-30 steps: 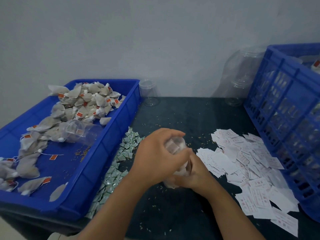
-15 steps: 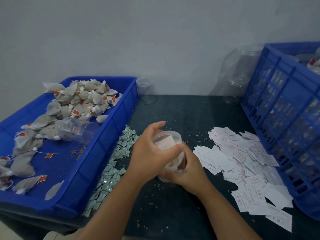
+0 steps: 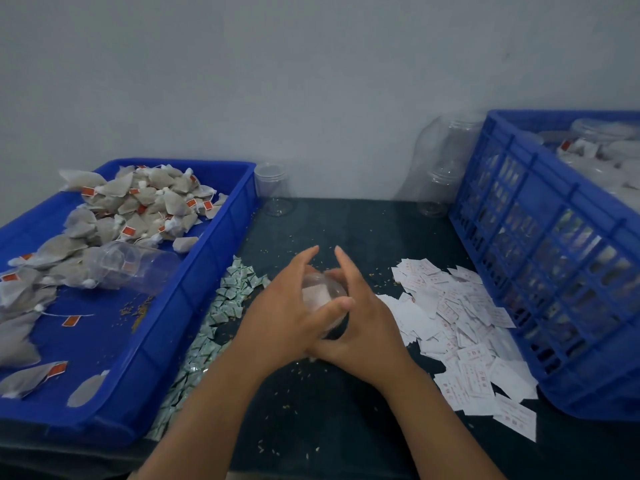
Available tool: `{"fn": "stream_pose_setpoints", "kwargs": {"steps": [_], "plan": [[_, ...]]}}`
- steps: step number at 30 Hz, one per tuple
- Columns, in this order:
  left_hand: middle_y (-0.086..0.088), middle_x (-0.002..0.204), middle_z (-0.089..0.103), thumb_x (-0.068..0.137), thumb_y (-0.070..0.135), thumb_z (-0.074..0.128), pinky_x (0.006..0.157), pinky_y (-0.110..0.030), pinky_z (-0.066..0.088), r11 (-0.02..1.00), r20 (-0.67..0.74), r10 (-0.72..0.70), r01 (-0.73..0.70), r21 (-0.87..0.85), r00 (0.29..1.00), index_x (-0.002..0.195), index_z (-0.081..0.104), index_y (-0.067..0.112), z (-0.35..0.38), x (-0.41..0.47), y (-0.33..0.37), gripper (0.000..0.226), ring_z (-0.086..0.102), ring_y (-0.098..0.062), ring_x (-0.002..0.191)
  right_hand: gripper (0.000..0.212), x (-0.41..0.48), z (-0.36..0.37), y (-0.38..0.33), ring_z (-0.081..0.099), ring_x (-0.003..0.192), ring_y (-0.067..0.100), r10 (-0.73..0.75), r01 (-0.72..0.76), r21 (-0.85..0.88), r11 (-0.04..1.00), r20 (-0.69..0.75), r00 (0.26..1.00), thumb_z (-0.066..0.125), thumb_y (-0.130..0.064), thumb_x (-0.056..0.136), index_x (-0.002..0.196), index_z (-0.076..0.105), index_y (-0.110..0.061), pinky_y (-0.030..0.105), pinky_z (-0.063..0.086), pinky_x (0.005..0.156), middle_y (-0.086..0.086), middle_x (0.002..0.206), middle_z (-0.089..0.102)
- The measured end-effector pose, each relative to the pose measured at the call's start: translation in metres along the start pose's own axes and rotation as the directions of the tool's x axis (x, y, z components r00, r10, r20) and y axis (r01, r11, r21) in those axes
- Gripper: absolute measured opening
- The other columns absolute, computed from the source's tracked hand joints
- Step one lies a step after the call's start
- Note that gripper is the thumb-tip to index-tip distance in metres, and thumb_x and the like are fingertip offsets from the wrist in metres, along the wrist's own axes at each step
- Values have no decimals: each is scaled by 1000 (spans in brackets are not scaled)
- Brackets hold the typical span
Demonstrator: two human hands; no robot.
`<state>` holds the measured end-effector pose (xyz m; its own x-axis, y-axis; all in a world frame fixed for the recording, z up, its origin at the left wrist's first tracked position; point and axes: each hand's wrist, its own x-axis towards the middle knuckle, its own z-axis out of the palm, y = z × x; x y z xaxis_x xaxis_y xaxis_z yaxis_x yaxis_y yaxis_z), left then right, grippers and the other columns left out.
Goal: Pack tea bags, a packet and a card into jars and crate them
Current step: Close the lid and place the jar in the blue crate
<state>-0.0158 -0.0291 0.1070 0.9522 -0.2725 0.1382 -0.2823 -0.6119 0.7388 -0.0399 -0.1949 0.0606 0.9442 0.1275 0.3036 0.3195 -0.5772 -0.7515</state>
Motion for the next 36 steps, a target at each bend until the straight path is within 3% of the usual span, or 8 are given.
{"fn": "stream_pose_setpoints", "kwargs": {"steps": [5, 11, 16, 19, 22, 26, 29, 36], "plan": [[27, 146, 44, 95, 70, 42, 103, -6, 36, 958, -3, 77, -75, -277, 997, 156, 32, 44, 15, -1, 16, 67, 41, 17, 132, 100, 4, -42, -28, 58, 126, 2, 53, -29, -186, 982, 124, 991, 70, -64, 71, 161, 30, -52, 27, 54, 96, -23, 145, 54], [16, 120, 71, 110, 46, 37, 90, -31, 56, 713, -67, -104, 28, -701, 992, 115, 70, 42, 49, 28, 65, 33, 71, -7, 110, 80, -25, -129, -36, 57, 115, 0, 98, -92, -318, 944, 2, 995, 79, -67, 73, 144, 45, -51, 30, 54, 99, -26, 128, 51], [14, 101, 75, 107, 34, 50, 79, -38, 61, 825, 73, -34, 69, -561, 997, 98, 72, 38, 82, 60, 107, 24, 72, -5, 92, 77, -39, -232, -58, 56, 116, -6, -51, -81, -446, 891, -278, 959, 71, -77, 73, 141, 51, -50, 15, 44, 94, -28, 128, 55], [23, 104, 70, 106, 37, 54, 74, -20, 51, 916, 86, 237, -193, -353, 968, 106, 64, 48, 102, 73, 143, 15, 64, 9, 96, 78, -26, -297, -79, 59, 107, -2, -115, -134, -490, 861, -446, 888, 71, -78, 74, 142, 55, -43, 11, 40, 87, -20, 124, 60], [23, 140, 51, 108, 28, 49, 103, -24, 47, 841, 69, 503, -470, -267, 861, 141, 50, 42, 124, 83, 186, 36, 52, 6, 123, 81, 8, -358, -84, 59, 96, 7, -116, -221, -514, 829, -544, 831, 72, -76, 75, 143, 58, -35, 17, 41, 81, -11, 115, 61], [19, 169, 21, 102, 1, 42, 128, -29, 15, 724, 176, 690, -664, -188, 702, 157, 36, 40, 146, 102, 223, 68, 7, 1, 157, 88, 79, -416, -60, 61, 117, 23, 7, -379, -595, 709, -532, 847, 77, -68, 75, 150, 58, -25, 32, 41, 90, 3, 135, 64], [11, 162, 38, 91, -9, 46, 130, -40, 18, 676, 175, 736, -720, -155, 654, 149, 51, 28, 160, 116, 223, 69, 14, -4, 157, 90, 123, -431, -24, 60, 132, 35, 122, -463, -636, 617, -505, 855, 85, -59, 80, 154, 54, -19, 38, 45, 94, 15, 148, 60], [20, 145, 44, 83, -12, 46, 119, -5, 5, 655, 14, 738, -712, -254, 674, 135, 59, 28, 180, 117, 217, 66, 11, 13, 149, 88, 167, -420, 63, 60, 129, 37, 300, -552, -612, 567, -470, 830, 85, -48, 83, 156, 50, -14, 37, 46, 90, 18, 147, 56]]}}
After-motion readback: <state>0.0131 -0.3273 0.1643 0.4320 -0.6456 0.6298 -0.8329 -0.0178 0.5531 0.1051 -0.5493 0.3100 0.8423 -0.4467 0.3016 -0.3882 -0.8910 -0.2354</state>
